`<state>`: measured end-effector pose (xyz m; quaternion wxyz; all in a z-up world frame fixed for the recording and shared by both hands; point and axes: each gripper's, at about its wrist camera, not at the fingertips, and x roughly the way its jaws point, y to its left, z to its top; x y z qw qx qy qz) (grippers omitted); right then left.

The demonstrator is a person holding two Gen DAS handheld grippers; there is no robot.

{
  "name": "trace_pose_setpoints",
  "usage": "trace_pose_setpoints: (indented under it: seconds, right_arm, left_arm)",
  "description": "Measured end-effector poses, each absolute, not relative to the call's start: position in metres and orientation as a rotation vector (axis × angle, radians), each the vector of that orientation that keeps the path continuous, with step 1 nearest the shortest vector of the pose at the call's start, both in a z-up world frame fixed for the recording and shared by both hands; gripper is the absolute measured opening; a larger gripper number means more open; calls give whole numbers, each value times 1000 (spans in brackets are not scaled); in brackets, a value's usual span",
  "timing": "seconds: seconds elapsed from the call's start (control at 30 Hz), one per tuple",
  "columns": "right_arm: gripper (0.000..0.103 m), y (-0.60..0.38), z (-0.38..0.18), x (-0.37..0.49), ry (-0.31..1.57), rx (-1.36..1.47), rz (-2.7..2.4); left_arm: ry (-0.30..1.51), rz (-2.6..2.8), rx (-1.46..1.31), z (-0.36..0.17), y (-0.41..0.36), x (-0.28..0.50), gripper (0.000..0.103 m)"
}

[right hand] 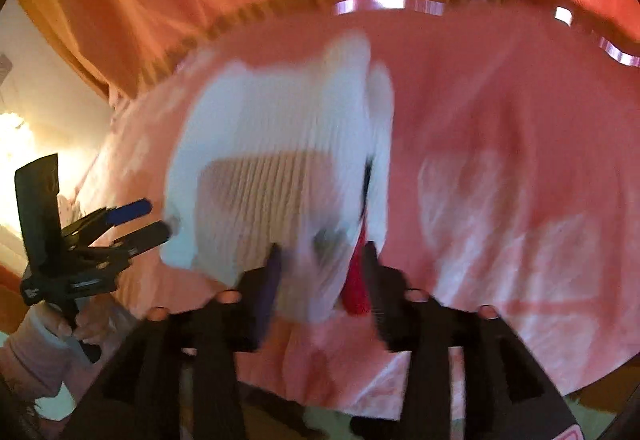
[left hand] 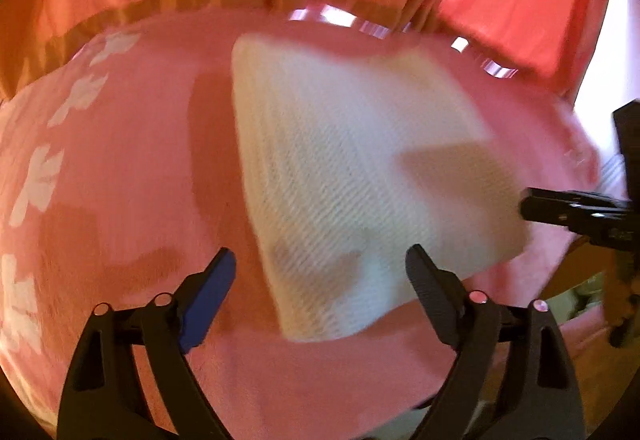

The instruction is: Fold small clothes

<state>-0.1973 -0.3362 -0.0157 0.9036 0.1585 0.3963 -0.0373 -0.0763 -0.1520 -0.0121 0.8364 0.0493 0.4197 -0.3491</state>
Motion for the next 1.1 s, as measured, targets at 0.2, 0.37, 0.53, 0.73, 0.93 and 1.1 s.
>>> trace_pose_setpoints:
  seconds: [0.2,0.37,0.53,0.73,0.93,1.1]
  right_arm:
    - [63,-362,5,-132,829,309,-98]
    - [50,-380,-32,-85,922,374,-108]
    - [16,-364,-19,-78,851,324,-76]
    - [17,-381,-19,-83,832,348,-142]
    - [52,-388,-44,-94,879,424,-140]
    - [65,-393,-64,-101,896,511,-92]
  left_arm:
    - [899,-734,36,20,-168,-16,97]
    - [1058,-666,34,-30,-185,48,97]
    - [1098,-735,-38,-35,-189,58,54]
    - [1023,-707,34,-23,-196,53,58]
    - [1035,-671,-12,-20,-191,47,93]
    - [1102,-648,-75,-33,-172,39,96]
